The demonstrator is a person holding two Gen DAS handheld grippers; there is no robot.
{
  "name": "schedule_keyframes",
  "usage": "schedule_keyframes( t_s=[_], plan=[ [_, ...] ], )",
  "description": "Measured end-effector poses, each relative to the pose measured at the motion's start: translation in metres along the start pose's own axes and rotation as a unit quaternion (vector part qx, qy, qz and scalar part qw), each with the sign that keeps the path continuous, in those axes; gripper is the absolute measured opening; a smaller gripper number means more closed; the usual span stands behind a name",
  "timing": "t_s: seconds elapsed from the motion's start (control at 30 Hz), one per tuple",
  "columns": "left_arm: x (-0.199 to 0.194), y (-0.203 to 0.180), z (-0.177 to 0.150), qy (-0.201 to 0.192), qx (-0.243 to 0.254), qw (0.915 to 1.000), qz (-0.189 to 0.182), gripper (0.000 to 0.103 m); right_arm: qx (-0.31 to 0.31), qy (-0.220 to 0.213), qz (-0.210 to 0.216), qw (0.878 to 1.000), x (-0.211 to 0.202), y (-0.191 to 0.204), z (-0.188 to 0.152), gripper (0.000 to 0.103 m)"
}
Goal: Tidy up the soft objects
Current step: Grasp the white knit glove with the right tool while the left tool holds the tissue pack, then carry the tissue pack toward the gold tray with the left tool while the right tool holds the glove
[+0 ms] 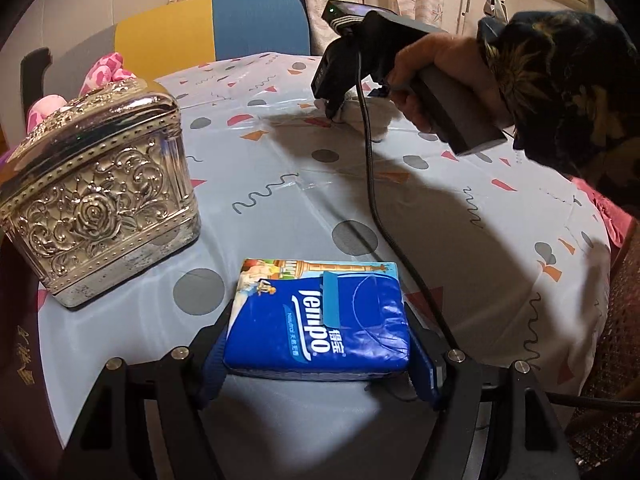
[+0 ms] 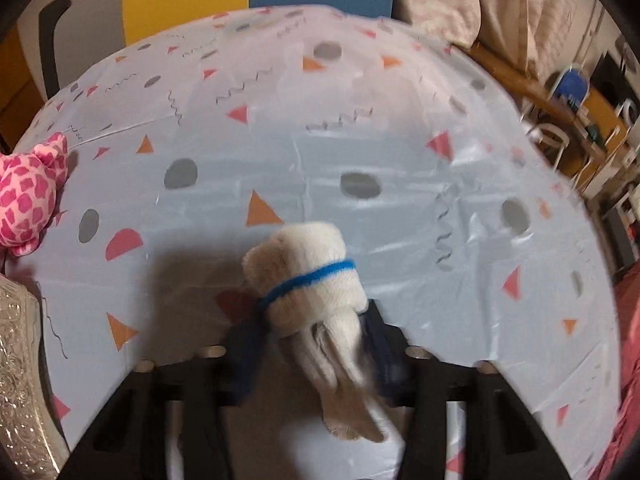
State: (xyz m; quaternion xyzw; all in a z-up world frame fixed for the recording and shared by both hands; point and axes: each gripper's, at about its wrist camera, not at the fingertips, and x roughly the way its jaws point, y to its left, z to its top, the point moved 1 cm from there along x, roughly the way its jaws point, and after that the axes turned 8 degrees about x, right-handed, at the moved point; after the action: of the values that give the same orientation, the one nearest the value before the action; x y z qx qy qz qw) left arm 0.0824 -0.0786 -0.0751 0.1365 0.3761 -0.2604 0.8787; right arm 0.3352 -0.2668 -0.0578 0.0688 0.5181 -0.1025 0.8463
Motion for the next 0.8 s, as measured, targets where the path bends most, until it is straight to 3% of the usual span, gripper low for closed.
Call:
schedule_keyframes(
  t_s=[0.17, 0.3, 0.47, 0.6, 0.8],
  plan=[
    [0.001, -0.001, 0.000, -0.002, 0.001, 1.0000, 0.002, 0.074, -0.009, 0.008, 0.032, 0.999, -0.024, -0.004, -0.024, 0.035],
    [0.001, -0.002, 0.001, -0.002, 0.000, 1.0000, 0.002, 0.074, 0.016, 0.073, 0.087, 0.993, -0.041, -0.012, -0.062, 0.035],
    [0.000, 0.000, 0.002, 0.000, -0.003, 1.0000, -0.003, 0.073, 0.009, 0.097, 0.127, 0.987, -0.066, -0.009, -0.120, 0.035],
    [-0.003, 0.001, 0.005, 0.014, -0.003, 0.9999, -0.001, 0.073, -0.011, 0.104, 0.126, 0.987, -0.064, -0.002, -0.145, 0.035],
    [-0.021, 0.009, 0.007, 0.030, -0.038, 0.9988, 0.008, 0.073, -0.037, 0.086, 0.108, 0.990, -0.068, 0.006, -0.148, 0.034]
  ],
)
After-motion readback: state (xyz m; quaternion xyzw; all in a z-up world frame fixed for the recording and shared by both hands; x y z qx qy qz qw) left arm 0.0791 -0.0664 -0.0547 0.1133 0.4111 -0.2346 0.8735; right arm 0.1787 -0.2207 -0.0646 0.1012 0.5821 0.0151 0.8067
